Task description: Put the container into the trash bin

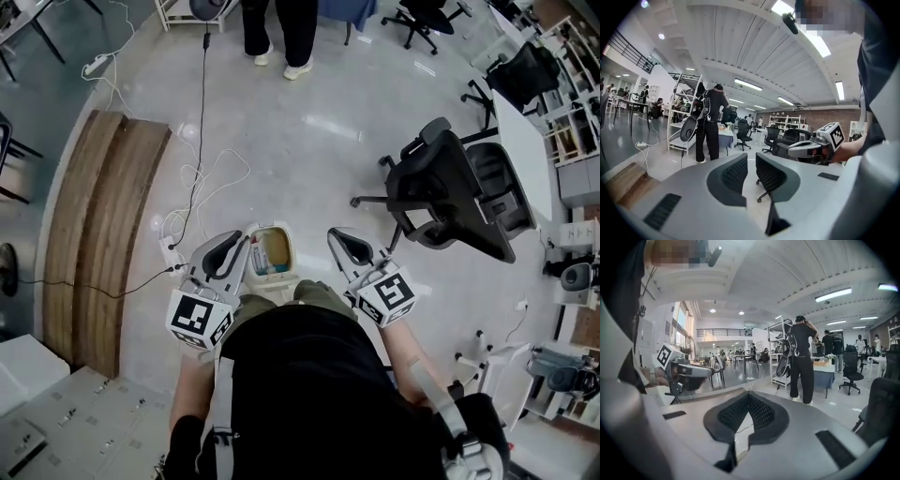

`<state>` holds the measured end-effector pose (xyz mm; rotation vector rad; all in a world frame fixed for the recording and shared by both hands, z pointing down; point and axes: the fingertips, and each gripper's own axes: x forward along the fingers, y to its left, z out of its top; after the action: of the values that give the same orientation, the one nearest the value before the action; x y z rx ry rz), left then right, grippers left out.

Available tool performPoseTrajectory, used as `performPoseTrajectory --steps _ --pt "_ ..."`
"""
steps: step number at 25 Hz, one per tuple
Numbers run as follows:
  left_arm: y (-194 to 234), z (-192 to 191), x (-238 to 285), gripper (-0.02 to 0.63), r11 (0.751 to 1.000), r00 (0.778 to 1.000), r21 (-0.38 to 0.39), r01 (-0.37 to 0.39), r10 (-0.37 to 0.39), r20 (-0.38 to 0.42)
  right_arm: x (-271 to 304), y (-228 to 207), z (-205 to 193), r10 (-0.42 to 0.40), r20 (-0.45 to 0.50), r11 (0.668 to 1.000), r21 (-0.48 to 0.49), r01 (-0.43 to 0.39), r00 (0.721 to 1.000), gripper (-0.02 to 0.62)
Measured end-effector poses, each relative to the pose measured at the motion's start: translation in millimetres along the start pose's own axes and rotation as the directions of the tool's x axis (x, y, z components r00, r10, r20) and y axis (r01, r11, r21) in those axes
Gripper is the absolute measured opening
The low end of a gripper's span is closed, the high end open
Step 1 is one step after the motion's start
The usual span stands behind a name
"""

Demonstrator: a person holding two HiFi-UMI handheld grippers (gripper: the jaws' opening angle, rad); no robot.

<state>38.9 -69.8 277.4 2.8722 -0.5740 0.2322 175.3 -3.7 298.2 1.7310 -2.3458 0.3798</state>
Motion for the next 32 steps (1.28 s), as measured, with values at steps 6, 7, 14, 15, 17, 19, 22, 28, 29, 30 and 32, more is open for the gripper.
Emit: performPoseTrajectory --steps 6,7,14,15,17,19,22,28,29,30,32 --pt "2.2 16.8 -7.1 0.046 0.999 0.999 0.031 0.009 -0.009 0.030 -12.5 4.8 23.0 -0.095 0.069 0.993 -0.064 0.100 0.993 0.015" --pt "2.9 18.3 -8.6 0.046 0.999 0.999 0.034 0.010 -0.012 0.032 -12.5 5.9 25.0 -0.101 0.071 0.992 -0.075 0.106 0.992 0.015" --pt "10.1 20.2 -18.4 0.046 0.998 0.999 0.057 0.022 -0.024 0.028 -2.6 14.9 23.1 -0.110 0.050 0.991 -0.075 0.114 0.993 0.015" --pt "11.1 20.6 -18.3 0.046 0.998 0.999 0.059 0.024 -0.025 0.029 -1.1 14.9 22.8 -0.111 0.046 0.991 -0.074 0.115 0.993 0.015" --pt "12.3 19.5 -18.4 0.046 0.998 0.999 0.059 0.027 -0.029 0.031 1.4 14.5 22.2 -0.114 0.038 0.991 -0.072 0.117 0.993 0.015" --pt "13.5 16.5 -18.9 0.046 0.998 0.999 0.058 0.030 -0.031 0.030 3.3 14.5 22.4 -0.116 0.036 0.991 -0.068 0.118 0.993 0.015" --pt "16.0 14.3 -18.1 0.046 0.998 0.999 0.055 0.037 -0.038 0.017 7.0 15.2 22.4 -0.115 0.036 0.991 -0.062 0.117 0.993 0.015" --pt "16.7 16.6 -15.0 0.046 0.997 0.999 0.061 0.041 -0.042 0.015 12.9 16.2 18.3 -0.104 0.022 0.993 -0.058 0.105 0.994 0.015" --pt "17.3 16.3 -15.1 0.046 0.997 0.999 0.060 0.040 -0.041 0.016 13.4 16.6 18.3 -0.100 0.023 0.993 -0.058 0.101 0.995 0.015" --pt "18.0 15.8 -15.4 0.046 0.997 0.999 0.059 0.038 -0.039 0.016 14.1 17.2 18.3 -0.097 0.024 0.994 -0.058 0.098 0.995 0.015" --pt "19.1 15.0 -16.3 0.046 0.998 0.999 0.058 0.032 -0.033 0.012 15.2 17.8 18.4 -0.091 0.024 0.994 -0.059 0.092 0.996 0.015"
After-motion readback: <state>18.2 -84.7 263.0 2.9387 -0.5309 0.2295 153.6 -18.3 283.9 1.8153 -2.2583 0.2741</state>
